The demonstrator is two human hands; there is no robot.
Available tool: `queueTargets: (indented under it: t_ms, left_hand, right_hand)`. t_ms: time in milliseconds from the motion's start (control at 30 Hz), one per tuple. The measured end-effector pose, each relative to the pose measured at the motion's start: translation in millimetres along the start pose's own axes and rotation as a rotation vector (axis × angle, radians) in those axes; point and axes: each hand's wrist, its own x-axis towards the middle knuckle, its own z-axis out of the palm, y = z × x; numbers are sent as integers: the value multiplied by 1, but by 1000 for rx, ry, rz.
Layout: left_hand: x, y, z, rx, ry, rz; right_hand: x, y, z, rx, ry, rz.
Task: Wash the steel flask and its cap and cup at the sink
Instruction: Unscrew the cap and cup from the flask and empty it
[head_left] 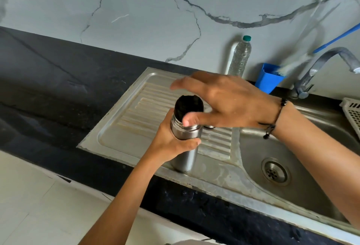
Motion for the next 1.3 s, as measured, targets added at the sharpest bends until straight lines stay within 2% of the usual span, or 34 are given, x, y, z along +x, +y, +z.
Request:
queueTargets:
  t_ms: [67, 133, 267, 333, 433, 500, 567, 667, 800, 867, 933, 1000, 1067, 1167, 1267, 1300]
  left_hand:
    - [-1, 1, 1, 3, 3, 1]
    - [-2, 1, 2, 1, 8, -3]
    - [-2, 5, 2, -3, -4, 19]
    - [-2, 6, 3, 6, 7, 28]
    - [-2, 3, 2, 14, 11, 17]
    - [-2, 2, 2, 21, 18, -6]
    - [-2, 1, 1, 23, 16, -10]
    - [-2, 1, 2, 19, 9, -27]
    - [-2, 3, 3, -1, 17, -4]
    - [-2, 2, 3, 0, 13, 5]
    - [-2, -1, 2, 5, 14, -14]
    - [-3, -1, 2, 3, 17, -44]
    - [-3, -1, 2, 5, 17, -37]
    - [-2, 1, 2, -9, 15, -13]
    - [-2, 1, 2, -20, 3, 2]
    - [-2, 1, 2, -27, 3, 4]
  right_hand:
    - [5, -10, -2, -254, -2, 96]
    - [6, -15, 1, -321, -1, 77]
    - [3, -5, -2, 16, -103, -99]
    - [2, -2, -3, 66, -117, -167]
    - [3, -9, -1, 28, -15, -37]
    - [8, -15, -1, -152, 29, 134]
    - [12, -23, 0, -290, 24, 201]
    - [12, -22, 5, -167, 29, 148]
    - [9, -17, -7, 119, -177, 21]
    - [7, -17, -9, 190, -171, 8]
    - [8, -19, -7, 158, -95, 63]
    - [11, -22, -4, -37, -77, 190]
    - [15, -27, -1, -186, -80, 241]
    - [15, -25, 1, -49, -104, 144]
    - [12, -18, -6, 117, -273, 73]
    - [11, -16, -7, 139, -283, 75]
